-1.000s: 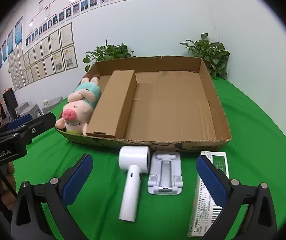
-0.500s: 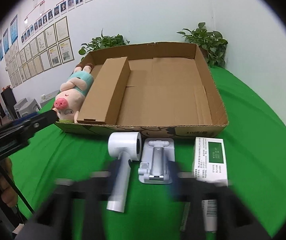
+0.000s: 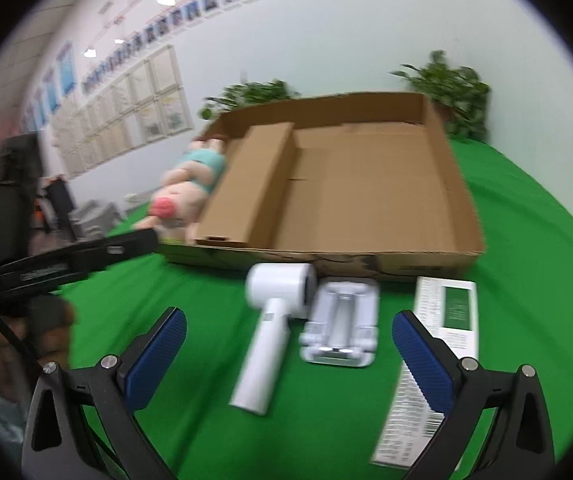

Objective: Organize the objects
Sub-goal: 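Grasp the white hair dryer handle with the left gripper, then lift the hair dryer upright and carry it toward the open box, then lower the hair dryer into the open box beside the brown box, then open the left gripper and withdraw both tools from the box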

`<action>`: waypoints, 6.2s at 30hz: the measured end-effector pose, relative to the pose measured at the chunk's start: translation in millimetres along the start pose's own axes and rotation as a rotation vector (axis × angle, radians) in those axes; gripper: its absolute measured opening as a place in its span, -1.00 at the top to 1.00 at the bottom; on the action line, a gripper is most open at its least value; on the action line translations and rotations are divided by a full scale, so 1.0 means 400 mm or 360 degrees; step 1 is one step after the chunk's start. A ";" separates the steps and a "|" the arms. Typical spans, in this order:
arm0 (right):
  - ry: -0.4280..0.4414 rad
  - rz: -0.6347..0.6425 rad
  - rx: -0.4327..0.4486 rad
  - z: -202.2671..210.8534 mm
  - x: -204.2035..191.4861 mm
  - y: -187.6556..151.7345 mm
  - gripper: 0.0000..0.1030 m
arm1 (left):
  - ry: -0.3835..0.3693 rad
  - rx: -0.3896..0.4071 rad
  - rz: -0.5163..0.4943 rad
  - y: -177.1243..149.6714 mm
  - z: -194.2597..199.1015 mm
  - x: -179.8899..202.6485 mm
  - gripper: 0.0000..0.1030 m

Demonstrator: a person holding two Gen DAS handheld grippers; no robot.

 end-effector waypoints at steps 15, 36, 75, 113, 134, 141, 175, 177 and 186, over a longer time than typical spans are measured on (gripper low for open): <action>-0.0051 -0.0002 -0.0377 -0.123 -0.033 -0.126 -0.63 | -0.0696 -0.0350 0.0186 -0.068 -0.199 0.144 -0.91; -0.0183 0.0011 -0.0513 -0.165 -0.017 -0.185 0.40 | -0.0815 -0.0648 0.0324 -0.158 -0.278 0.176 0.18; -0.0058 0.0043 -0.0263 0.006 -0.081 -0.116 0.42 | -0.0632 -0.0414 0.0114 -0.014 0.013 0.030 0.42; -0.0034 0.0075 -0.0076 -0.143 -0.111 0.142 0.42 | -0.0547 -0.0222 0.0004 0.263 -0.108 0.068 0.43; -0.0026 0.0032 -0.0147 -0.276 -0.089 0.261 0.42 | -0.0501 -0.0242 0.0011 0.396 -0.273 -0.013 0.43; 0.0010 -0.0086 -0.0274 -0.364 -0.031 0.227 0.43 | -0.0430 -0.0418 0.0011 0.351 -0.407 -0.035 0.44; -0.0167 -0.0184 -0.0002 -0.206 0.023 0.111 -1.00 | 0.0175 0.0032 -0.0180 0.277 -0.118 -0.180 -0.73; -0.0183 -0.0153 0.0058 -0.181 0.023 0.136 -1.00 | 0.0296 0.0119 -0.0226 0.268 -0.067 -0.171 -0.90; -0.0249 -0.0076 0.0157 -0.119 0.013 0.146 -1.00 | 0.0580 0.0097 -0.0275 0.165 0.011 -0.141 -0.96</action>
Point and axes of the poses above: each gripper's, at about its wrist camera, not at the fingertips, and z roughly against the way its jaws point, x to its right, y to its top, the point moved 9 cm from there along -z, roughly the way its jaws point, and after that the axes turned 12 degrees about -z, right-handed, at the moved point
